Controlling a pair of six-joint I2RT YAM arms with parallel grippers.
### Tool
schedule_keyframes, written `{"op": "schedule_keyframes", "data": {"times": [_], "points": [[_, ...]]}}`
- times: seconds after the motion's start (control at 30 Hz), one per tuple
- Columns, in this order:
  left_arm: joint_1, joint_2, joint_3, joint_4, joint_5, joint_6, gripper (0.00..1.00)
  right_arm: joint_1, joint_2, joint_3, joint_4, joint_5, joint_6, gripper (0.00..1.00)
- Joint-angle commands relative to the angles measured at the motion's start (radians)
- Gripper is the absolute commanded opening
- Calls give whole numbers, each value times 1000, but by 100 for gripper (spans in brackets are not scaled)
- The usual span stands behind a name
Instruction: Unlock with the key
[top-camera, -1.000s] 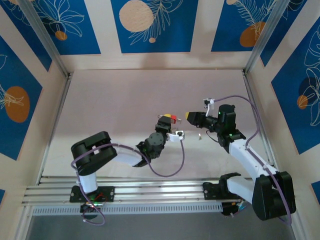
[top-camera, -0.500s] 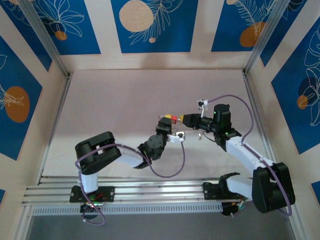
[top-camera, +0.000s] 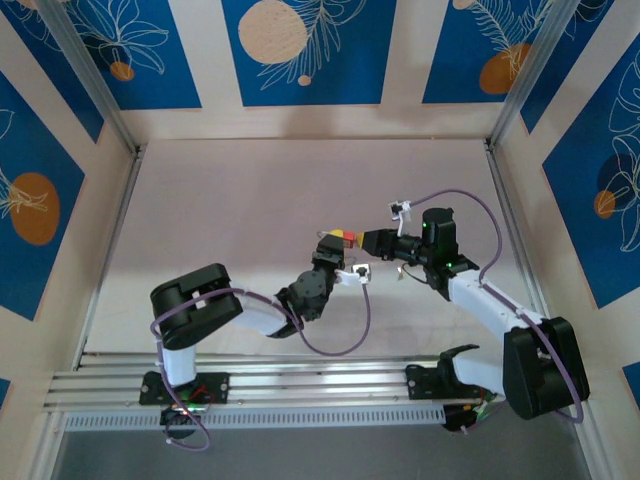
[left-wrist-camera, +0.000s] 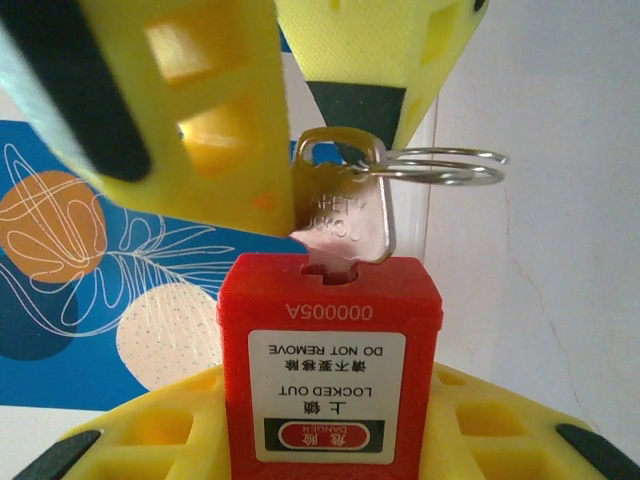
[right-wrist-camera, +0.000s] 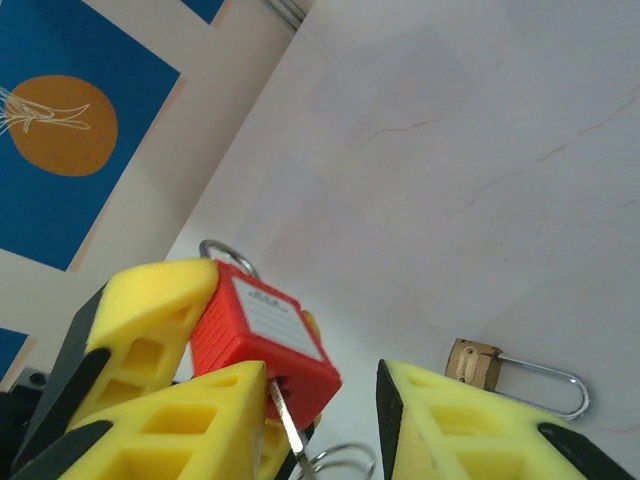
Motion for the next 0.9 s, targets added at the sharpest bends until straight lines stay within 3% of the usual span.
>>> {"op": "schedule_keyframes", "data": {"times": [0.0, 0.63, 0.73, 0.87], "points": [[-16, 15, 1, 83, -11, 11, 31, 3, 10, 26, -24, 26, -6, 36], [-21, 31, 7, 152, -18, 48, 31, 8, 30, 23, -61, 49, -10, 36], [-19, 34, 8, 152, -24, 48, 31, -3, 19, 43, -80, 36, 14, 42], [-19, 44, 13, 153, -30, 44, 31, -51, -2, 74, -118, 8, 104, 59]]}}
